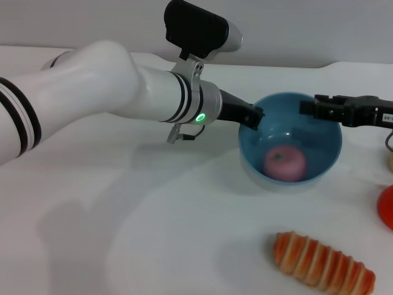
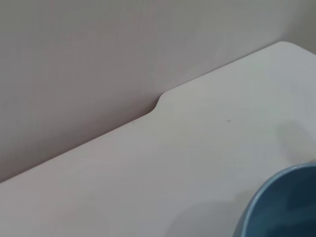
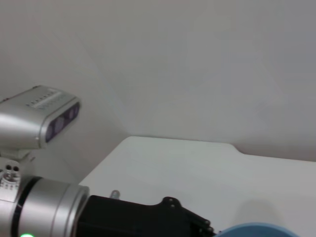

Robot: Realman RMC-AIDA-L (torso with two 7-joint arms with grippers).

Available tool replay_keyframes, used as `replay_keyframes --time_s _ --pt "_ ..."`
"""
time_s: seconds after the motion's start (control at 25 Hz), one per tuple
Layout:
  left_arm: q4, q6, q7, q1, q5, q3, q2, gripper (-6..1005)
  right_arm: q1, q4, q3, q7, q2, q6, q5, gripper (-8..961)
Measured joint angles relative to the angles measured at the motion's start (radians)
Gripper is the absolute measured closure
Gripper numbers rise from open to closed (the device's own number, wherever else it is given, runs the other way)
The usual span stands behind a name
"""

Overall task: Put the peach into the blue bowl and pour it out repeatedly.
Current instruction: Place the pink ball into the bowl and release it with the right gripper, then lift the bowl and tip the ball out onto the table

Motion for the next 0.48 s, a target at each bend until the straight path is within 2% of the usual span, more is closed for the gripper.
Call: replay_keyframes --time_s 0.2,0.36,0.48 --pt "0.000 -0.003 0.000 0.001 0.000 0.000 0.000 999 -0.045 -0.022 0.014 -0.124 0.003 0.028 0.081 385" --pt "0.001 -0.010 0.011 0.002 0.008 0.014 0.001 999 -0.135 -0.031 0.021 -0.405 0.009 0.040 0.279 375" --pt "0.003 -0.052 0.015 0.002 0.017 0.036 0.001 999 -0.196 0.037 0.027 -0.631 0.012 0.044 0.447 374"
